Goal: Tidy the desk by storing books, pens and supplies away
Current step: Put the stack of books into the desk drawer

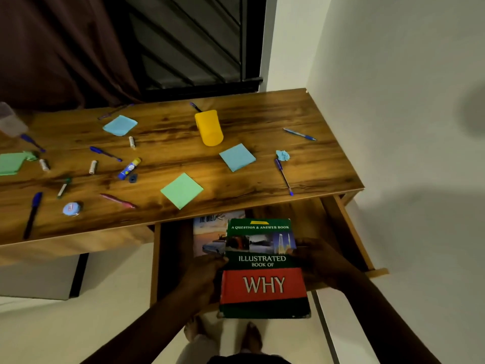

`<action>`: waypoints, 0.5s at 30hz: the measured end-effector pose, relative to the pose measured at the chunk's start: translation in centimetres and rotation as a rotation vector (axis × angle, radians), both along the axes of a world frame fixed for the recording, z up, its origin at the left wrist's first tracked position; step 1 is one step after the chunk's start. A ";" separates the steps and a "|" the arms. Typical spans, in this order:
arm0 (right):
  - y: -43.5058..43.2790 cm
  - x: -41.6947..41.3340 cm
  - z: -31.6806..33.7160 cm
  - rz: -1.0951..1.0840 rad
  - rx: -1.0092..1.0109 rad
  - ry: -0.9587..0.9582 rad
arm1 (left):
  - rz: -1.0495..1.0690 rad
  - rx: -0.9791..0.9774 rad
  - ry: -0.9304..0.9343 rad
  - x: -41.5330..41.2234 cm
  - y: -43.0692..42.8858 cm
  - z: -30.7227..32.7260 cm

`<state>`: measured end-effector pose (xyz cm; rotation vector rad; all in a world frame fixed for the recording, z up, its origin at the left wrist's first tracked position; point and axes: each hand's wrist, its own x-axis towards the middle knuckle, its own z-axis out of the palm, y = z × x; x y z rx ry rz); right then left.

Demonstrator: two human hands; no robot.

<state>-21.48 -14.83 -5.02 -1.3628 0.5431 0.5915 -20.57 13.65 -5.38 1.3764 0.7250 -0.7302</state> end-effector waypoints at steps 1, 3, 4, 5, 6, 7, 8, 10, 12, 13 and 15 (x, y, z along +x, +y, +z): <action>-0.4 -0.1 -0.6 -0.008 -0.012 0.003 | 0.003 0.005 0.007 0.2 -0.5 -0.3; -1.2 -0.2 -1.3 -0.032 -0.035 0.015 | 0.011 -0.007 0.024 0.9 -1.9 -0.6; -1.6 0.0 -1.5 -0.050 -0.033 0.025 | 0.009 -0.022 0.034 1.4 -2.6 -0.7; -2.1 0.2 -1.8 -0.062 -0.024 0.026 | -0.002 -0.027 0.034 1.9 -3.2 -0.9; -2.6 0.6 -2.0 -0.071 -0.012 0.019 | -0.015 -0.028 0.029 2.4 -3.9 -1.2; -3.1 1.0 -2.3 -0.069 -0.011 0.001 | -0.029 -0.021 0.022 3.0 -4.6 -1.5; -3.6 1.4 -2.7 -0.067 -0.022 -0.016 | -0.048 -0.014 0.016 3.6 -5.3 -1.9; -4.6 2.3 -3.5 -0.068 -0.061 -0.035 | -0.093 0.009 0.019 4.7 -6.6 -2.8; -5.4 3.1 -4.4 -0.072 -0.118 -0.026 | -0.125 0.021 0.022 5.5 -8.0 -3.7; -5.7 3.5 -4.9 -0.072 -0.151 -0.025 | -0.139 0.023 0.022 5.9 -8.6 -4.2; -6.1 4.4 -5.8 -0.068 -0.220 -0.035 | -0.155 0.022 0.013 6.4 -9.5 -5.2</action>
